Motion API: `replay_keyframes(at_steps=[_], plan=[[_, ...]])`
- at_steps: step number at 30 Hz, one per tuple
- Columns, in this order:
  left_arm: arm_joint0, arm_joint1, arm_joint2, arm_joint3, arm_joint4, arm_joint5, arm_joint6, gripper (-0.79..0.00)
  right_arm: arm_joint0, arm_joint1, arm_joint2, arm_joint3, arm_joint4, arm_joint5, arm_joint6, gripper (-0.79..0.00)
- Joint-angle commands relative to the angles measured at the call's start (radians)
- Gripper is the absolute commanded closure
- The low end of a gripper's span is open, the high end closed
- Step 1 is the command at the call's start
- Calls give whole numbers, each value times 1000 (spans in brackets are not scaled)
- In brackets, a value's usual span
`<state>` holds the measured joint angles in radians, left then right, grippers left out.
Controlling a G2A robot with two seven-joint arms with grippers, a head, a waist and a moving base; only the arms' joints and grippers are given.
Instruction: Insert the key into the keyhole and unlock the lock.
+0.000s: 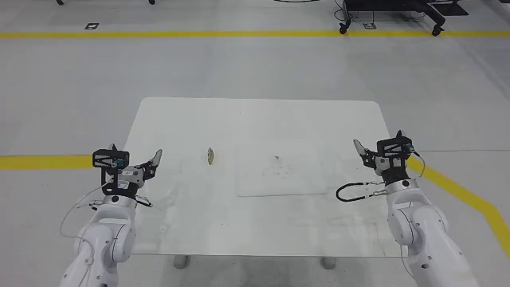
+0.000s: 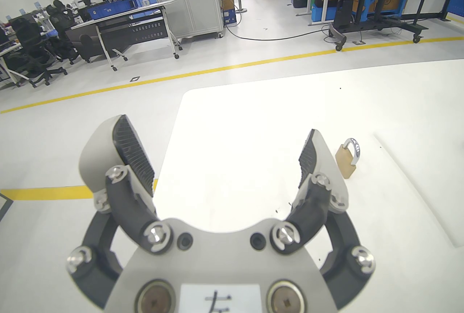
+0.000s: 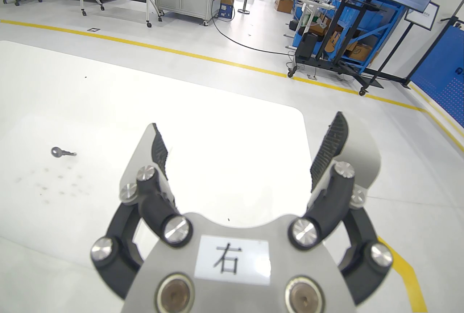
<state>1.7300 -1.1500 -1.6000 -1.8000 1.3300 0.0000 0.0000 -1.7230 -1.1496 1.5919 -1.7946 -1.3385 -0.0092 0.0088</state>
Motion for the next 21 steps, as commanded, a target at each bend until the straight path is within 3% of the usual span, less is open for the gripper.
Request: replay_keyframes(at_steps=[1, 10, 21], plan=[[0, 0, 0, 0, 0, 0, 0, -785, 49, 0, -37, 32, -21, -57, 48, -785], [0, 0, 0, 0, 0, 0, 0, -785, 285, -12, -179, 238, 85, -299, 194, -785], [0, 0, 0, 0, 0, 0, 0, -785, 448, -43, -370, 407, 157, -425, 287, -785]])
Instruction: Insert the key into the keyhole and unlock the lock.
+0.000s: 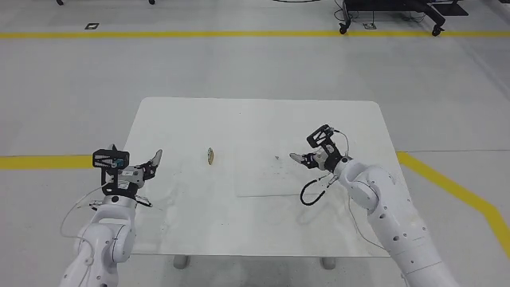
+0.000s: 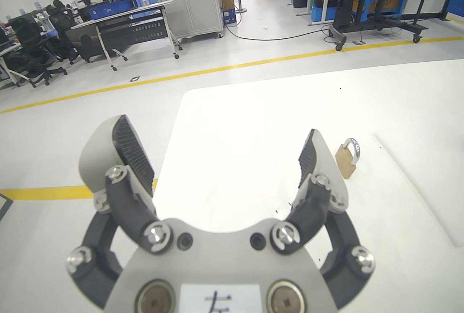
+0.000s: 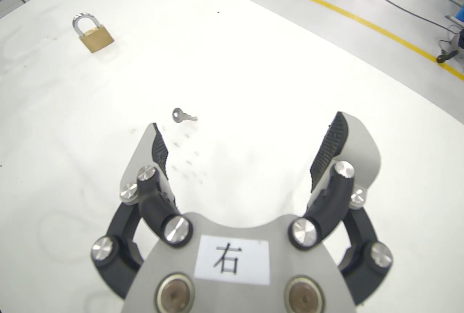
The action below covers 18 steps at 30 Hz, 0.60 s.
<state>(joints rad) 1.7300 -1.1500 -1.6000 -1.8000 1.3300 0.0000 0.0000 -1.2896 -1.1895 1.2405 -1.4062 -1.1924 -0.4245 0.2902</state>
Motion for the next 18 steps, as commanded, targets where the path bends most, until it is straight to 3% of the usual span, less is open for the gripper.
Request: replay_keyframes(at_steps=[1, 6, 8, 14, 18], plan=[[0, 0, 0, 0, 0, 0, 0, -785, 28, -7, -32, 36, 24, -19, 11, -785], [0, 0, 0, 0, 0, 0, 0, -785, 94, -23, -96, 124, 62, -48, 48, -779], [0, 0, 0, 0, 0, 0, 0, -785, 117, -30, -123, 151, 80, -66, 64, -637], [0, 0, 0, 0, 0, 0, 0, -785, 164, -48, -183, 211, 84, -50, 73, -446], [0, 0, 0, 0, 0, 0, 0, -785, 186, -55, -209, 235, 65, -34, 77, -443]])
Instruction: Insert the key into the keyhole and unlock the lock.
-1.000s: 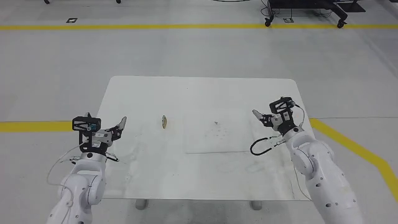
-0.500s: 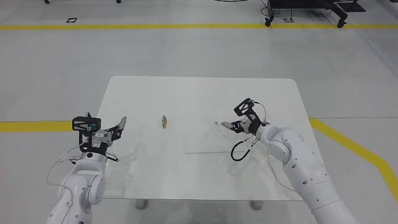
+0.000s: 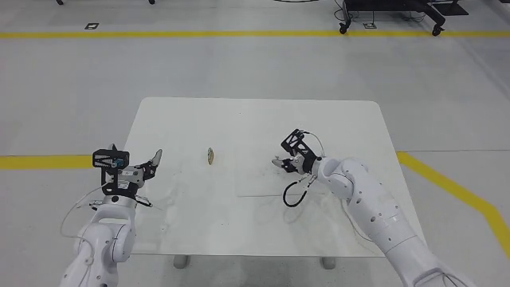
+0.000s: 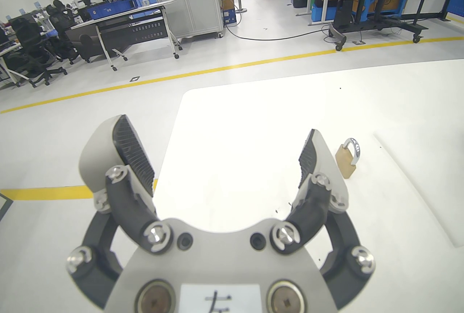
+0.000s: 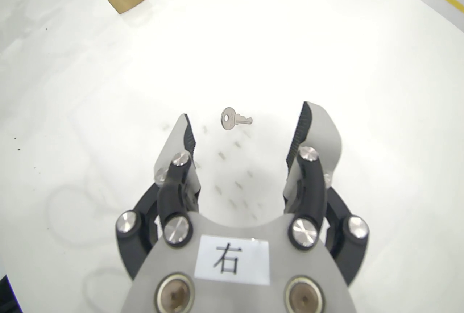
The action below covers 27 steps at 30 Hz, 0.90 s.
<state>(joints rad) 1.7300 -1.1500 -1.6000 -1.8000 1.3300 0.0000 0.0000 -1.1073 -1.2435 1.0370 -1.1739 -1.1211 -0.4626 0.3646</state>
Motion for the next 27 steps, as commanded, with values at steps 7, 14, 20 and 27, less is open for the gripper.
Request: replay_keyframes(at_steps=[7, 14, 20, 27], plan=[[0, 0, 0, 0, 0, 0, 0, -785, 21, -9, -31, 16, -30, 26, 2, -234], [0, 0, 0, 0, 0, 0, 0, -785, 27, -11, -39, 26, -43, 38, 4, -25], [0, 0, 0, 0, 0, 0, 0, -785, 2, 1, -3, -11, -46, 21, -15, 0], [0, 0, 0, 0, 0, 0, 0, -785, -80, 29, 78, -119, -62, 8, -47, 0]])
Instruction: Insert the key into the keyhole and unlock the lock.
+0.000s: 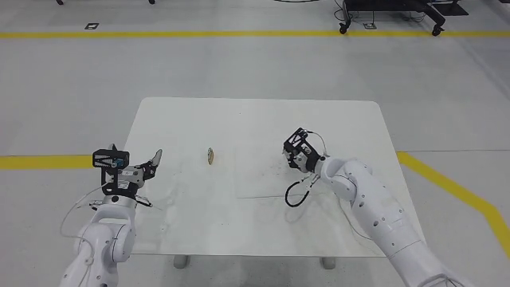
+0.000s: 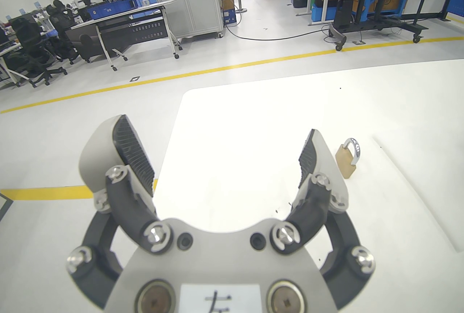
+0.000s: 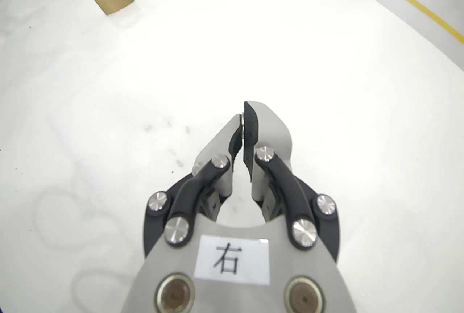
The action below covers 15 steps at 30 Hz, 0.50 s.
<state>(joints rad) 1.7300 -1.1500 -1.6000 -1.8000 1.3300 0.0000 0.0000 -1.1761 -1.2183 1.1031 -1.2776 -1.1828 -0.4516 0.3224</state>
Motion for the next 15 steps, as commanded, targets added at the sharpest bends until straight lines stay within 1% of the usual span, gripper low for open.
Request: replay_keyframes(at_steps=[1, 4, 7, 10, 13, 15], plan=[[0, 0, 0, 0, 0, 0, 0, -785, -26, 8, 26, -33, 2, -6, -13, 0], [0, 0, 0, 0, 0, 0, 0, -785, -67, 18, 69, -83, 39, -37, -50, 0], [0, 0, 0, 0, 0, 0, 0, -785, -103, 25, 109, -110, 116, -90, -100, 0], [0, 0, 0, 0, 0, 0, 0, -785, -129, 29, 140, -105, 258, -191, -133, 0], [0, 0, 0, 0, 0, 0, 0, -785, -147, 34, 166, -78, 414, -298, -128, 0], [0, 0, 0, 0, 0, 0, 0, -785, -147, 34, 166, -78, 414, -298, -128, 0]])
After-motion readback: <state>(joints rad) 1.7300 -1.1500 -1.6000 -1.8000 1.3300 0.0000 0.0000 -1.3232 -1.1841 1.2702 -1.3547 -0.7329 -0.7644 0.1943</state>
